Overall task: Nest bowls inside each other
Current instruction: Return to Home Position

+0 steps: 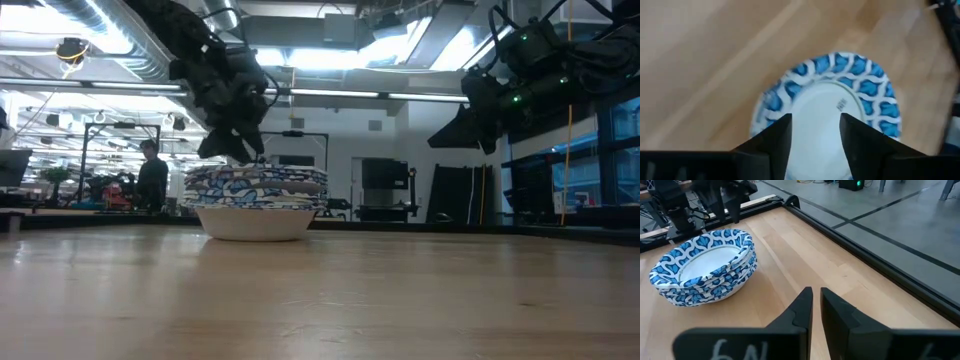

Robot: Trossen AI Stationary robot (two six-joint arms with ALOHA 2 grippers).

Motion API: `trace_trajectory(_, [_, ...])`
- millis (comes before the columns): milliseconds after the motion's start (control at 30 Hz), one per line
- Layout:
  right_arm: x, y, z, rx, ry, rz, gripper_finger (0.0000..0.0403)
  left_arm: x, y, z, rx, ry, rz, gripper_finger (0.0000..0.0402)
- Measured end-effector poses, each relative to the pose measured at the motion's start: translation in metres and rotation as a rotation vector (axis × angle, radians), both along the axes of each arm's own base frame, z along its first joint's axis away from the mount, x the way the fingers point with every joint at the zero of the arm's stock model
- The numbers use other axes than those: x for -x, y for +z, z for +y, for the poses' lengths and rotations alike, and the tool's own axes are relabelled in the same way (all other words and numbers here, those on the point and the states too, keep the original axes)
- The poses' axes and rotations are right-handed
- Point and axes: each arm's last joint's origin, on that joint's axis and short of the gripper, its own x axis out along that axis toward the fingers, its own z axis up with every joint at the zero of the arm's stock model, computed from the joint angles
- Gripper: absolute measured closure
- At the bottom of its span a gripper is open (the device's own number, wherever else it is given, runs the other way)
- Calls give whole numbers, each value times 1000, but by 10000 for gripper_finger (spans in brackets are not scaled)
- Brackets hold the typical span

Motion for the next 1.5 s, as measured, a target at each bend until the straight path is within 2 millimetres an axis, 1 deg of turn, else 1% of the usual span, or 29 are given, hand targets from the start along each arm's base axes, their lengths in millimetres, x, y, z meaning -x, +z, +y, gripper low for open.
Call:
trace_trajectory(167, [0, 0, 0, -21, -6, -6, 365, 8, 19, -1, -209, 22, 8, 243])
trace_trajectory(233, [1, 0, 0, -22, -8, -7, 365, 13, 34, -3, -293, 31, -27, 243])
trace_trajectory(333, [3, 6, 2, -6, -7, -35, 365, 26, 61, -11, -420, 55, -100, 244])
trace_trajectory(467, [10, 21, 7, 36, 0, -117, 365, 50, 100, -27, -588, 99, -212, 241])
trace_trajectory(533, [14, 29, 10, 48, 14, -166, 365, 62, 115, -36, -649, 124, -255, 242])
trace_trajectory(633, [21, 38, 15, 73, 17, -216, 365, 76, 131, -50, -706, 132, -315, 243])
trace_trajectory(700, [25, 42, 18, 84, 28, -236, 365, 84, 136, -61, -736, 109, -347, 244])
trace_trajectory(800, [29, 47, 22, 80, 66, -269, 365, 95, 136, -74, -778, 127, -353, 244])
trace_trajectory(933, [34, 44, 26, 20, 68, -243, 365, 107, 124, -88, -829, 176, -319, 242])
trace_trajectory(1067, [37, 40, 28, 21, 73, -194, 365, 112, 107, -96, -832, 190, -326, 243])
trace_trajectory(1200, [37, 41, 29, 64, 84, -178, 365, 116, 84, -103, -823, 199, -338, 244])
trace_trajectory(1333, [38, 40, 29, 59, 85, -169, 365, 121, 59, -108, -802, 232, -312, 242])
trace_trajectory(1433, [38, 34, 29, 52, 72, -155, 365, 124, 47, -112, -799, 237, -340, 243])
trace_trajectory(1500, [39, 26, 29, 35, 66, -137, 365, 128, 38, -114, -803, 241, -328, 244])
